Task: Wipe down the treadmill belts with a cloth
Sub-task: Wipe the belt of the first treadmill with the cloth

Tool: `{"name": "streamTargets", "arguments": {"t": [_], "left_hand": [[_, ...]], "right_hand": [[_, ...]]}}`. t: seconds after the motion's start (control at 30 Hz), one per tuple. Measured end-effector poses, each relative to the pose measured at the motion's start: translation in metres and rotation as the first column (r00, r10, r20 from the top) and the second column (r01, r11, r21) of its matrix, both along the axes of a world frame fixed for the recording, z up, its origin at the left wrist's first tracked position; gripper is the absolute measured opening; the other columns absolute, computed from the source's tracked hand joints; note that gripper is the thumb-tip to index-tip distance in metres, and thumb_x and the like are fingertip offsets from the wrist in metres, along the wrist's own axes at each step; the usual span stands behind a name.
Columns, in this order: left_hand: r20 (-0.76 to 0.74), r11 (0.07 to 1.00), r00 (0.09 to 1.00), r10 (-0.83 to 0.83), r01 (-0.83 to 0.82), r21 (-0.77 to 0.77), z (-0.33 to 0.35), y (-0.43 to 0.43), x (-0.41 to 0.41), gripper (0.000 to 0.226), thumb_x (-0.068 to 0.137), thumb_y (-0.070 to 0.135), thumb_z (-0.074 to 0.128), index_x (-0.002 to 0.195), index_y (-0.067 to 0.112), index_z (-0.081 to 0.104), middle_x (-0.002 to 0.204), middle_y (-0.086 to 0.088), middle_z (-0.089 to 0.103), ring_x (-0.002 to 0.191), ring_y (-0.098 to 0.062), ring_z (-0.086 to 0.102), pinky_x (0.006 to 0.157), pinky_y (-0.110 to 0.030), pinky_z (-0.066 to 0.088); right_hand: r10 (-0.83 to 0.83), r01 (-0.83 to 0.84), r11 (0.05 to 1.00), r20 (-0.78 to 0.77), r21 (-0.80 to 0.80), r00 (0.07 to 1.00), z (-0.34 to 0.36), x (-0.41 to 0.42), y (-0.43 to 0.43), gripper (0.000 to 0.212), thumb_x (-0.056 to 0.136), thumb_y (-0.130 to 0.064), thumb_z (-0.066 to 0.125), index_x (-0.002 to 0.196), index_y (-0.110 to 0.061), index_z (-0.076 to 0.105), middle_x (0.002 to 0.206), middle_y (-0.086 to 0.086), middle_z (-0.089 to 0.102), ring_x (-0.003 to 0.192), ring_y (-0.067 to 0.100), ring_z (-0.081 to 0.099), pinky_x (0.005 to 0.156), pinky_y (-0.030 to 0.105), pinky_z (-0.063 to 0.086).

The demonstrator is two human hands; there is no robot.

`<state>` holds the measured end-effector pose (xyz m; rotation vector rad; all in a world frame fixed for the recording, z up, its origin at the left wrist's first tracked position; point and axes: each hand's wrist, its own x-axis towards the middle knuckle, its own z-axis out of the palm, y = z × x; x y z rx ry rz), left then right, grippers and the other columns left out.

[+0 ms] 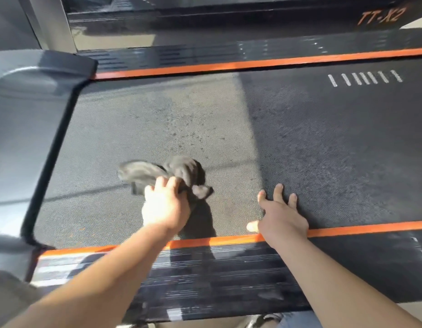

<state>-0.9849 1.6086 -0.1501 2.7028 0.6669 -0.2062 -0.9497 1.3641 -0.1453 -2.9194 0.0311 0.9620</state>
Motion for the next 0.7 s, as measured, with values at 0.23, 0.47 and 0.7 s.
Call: {"name": "streamTargets", "arguments": {"t": [0.23, 0.47, 0.7], "left_hand": [[0.017, 0.843, 0.843, -0.537, 0.537, -0.027, 0.002, -0.002, -0.011, 0.038, 0.099, 0.047, 0.045, 0.132, 0.035, 0.059, 0.124, 0.004, 0.053, 0.115, -0.027, 0.05, 0.089, -0.043, 0.053], [0.239, 0.962, 0.933, -0.27, 0.27, 0.037, -0.013, -0.064, -0.036, 0.027, 0.088, 0.043, 0.056, 0.107, 0.028, 0.067, 0.116, -0.006, 0.054, 0.1, -0.034, 0.047, 0.091, -0.044, 0.046], [0.125, 0.867, 0.908, -0.4, 0.419, -0.269, 0.003, -0.035, -0.033, 0.06, 0.091, 0.069, 0.04, 0.14, 0.039, 0.058, 0.131, 0.008, 0.052, 0.118, -0.021, 0.049, 0.106, -0.036, 0.045]], "right_hand": [[0.002, -0.002, 1.0, 0.03, 0.008, 1.0, 0.001, -0.004, -0.006, 0.075, 0.102, -0.03, 0.053, 0.156, -0.055, 0.007, 0.169, -0.013, -0.019, 0.158, 0.03, -0.008, 0.104, 0.053, 0.042], [0.021, -0.022, 1.0, 0.023, 0.016, 1.0, 0.002, -0.004, -0.008, 0.071, 0.102, -0.035, 0.052, 0.157, -0.052, 0.011, 0.169, -0.013, -0.02, 0.158, 0.029, -0.009, 0.105, 0.053, 0.043], [-0.017, 0.017, 1.0, -0.026, 0.004, 1.0, 0.009, -0.003, -0.004, 0.066, 0.101, -0.021, 0.048, 0.155, -0.052, 0.027, 0.168, -0.015, -0.021, 0.158, 0.027, -0.01, 0.104, 0.054, 0.043]]}}
